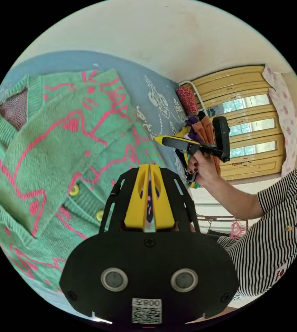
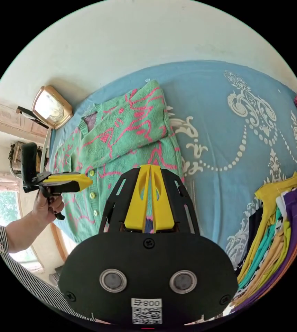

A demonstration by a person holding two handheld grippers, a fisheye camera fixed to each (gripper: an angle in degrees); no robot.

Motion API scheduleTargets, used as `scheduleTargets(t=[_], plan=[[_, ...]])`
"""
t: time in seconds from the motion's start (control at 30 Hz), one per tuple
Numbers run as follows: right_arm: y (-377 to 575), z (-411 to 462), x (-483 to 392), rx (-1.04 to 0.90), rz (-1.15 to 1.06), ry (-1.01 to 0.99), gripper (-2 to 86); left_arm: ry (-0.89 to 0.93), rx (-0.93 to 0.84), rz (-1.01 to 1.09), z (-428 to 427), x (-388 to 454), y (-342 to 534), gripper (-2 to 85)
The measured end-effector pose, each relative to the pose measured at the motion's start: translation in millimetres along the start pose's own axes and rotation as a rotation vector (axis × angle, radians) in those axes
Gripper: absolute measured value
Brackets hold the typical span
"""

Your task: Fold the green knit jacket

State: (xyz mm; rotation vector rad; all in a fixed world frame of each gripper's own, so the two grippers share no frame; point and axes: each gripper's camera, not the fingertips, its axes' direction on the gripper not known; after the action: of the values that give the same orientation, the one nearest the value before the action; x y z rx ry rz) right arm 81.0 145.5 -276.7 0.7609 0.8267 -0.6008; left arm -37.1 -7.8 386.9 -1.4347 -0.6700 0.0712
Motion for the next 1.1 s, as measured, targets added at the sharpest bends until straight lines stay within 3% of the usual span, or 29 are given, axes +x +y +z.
scheduleTargets(t=[0.17,0.3,0.47,0.77,0.97,1.1], plan=[[35,-16,-2,-0.248,-0.060,-0.183,0.1,0.173,0.081,-0.363,-73,16,182,0.9],[22,-26,-38,-0.367,-0.159,-0.290,0.1,0.212,0.157,-0.525,-123,48,274,2.8],[-47,-34,-131,-0.495,-0.400,-0.502,0.1,0.193,0.453,-0.661,-206,90,376,5.5],[-80,-8,-248,-0.667,-0.610,-0.427,0.1,0.264,0.984,-0.908,-299,44,530,7.5],[-64,18,-251,-0.748,-0.429,-0.361,0.1,0.308,1.226,-1.090,-362,-43,603,8.3],[-64,26,-259,-0.760,-0.330,-0.334,0.0,0.337,1.282,-1.161,-397,-92,622,9.1]])
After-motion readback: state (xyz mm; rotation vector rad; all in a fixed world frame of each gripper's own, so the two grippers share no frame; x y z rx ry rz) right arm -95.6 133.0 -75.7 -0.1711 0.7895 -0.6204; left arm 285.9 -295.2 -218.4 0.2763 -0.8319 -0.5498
